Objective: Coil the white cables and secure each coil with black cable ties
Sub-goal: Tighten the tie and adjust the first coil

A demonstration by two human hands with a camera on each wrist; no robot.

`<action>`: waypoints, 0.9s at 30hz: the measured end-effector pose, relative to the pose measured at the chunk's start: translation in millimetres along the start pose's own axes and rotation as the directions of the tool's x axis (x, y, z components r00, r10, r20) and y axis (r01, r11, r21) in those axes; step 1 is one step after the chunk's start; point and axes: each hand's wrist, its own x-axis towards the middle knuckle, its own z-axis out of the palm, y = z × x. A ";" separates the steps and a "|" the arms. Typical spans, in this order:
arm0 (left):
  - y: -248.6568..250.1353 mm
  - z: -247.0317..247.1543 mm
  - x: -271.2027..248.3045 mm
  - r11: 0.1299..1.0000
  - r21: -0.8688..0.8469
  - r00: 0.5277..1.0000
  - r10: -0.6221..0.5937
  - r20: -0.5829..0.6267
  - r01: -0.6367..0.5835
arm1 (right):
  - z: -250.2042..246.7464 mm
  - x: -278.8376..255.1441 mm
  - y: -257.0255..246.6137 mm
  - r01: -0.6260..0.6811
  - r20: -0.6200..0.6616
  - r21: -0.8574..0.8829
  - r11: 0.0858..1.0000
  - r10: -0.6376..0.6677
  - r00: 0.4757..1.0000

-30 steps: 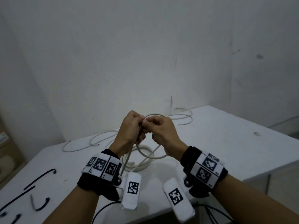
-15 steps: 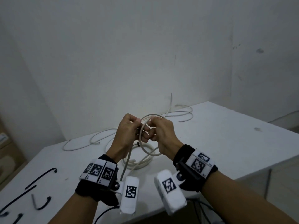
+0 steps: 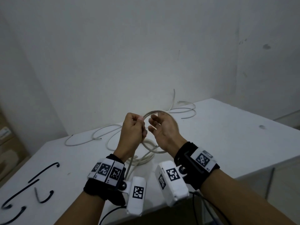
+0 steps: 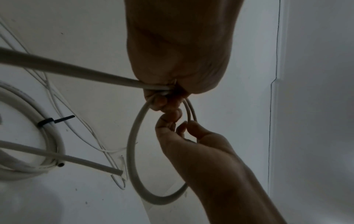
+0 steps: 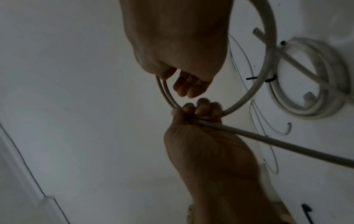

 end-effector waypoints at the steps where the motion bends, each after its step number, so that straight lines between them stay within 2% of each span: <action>1: 0.3 0.4 1.4 1.000 -0.005 1.000 -0.004 -0.010 0.004 | -1.8 -1.3 3.2 0.010 0.046 -0.044 0.999 -0.008 0.999; 5: 1.2 0.2 4.0 0.998 -0.056 1.000 -0.021 -0.001 0.020 | -5.4 -2.6 9.0 0.100 0.175 -0.195 0.976 -0.066 0.982; 8: 2.4 1.9 0.8 0.993 -0.115 0.999 -0.031 0.026 0.033 | -1.9 -4.2 5.7 0.098 0.103 -0.206 0.974 -0.078 0.992; 13: 2.6 3.6 -6.0 0.985 -0.151 0.995 -0.068 0.067 0.077 | 2.4 -1.8 -5.4 0.173 -0.050 -0.016 0.985 -0.174 0.983; 16: 4.7 3.7 -6.9 0.982 -0.163 0.994 -0.083 0.072 0.093 | 3.6 -5.2 -3.0 0.182 -0.056 -0.044 0.982 -0.184 0.981; 23: 2.3 13.6 -3.5 0.970 -0.202 0.989 -0.142 -0.032 0.132 | 4.5 -14.0 7.3 0.119 -0.043 -0.081 0.990 -0.123 0.991; 27: 1.4 7.2 8.2 0.977 -0.180 0.984 -0.138 -0.115 0.116 | -4.3 -18.0 21.2 0.048 0.002 -0.376 0.925 -0.052 0.999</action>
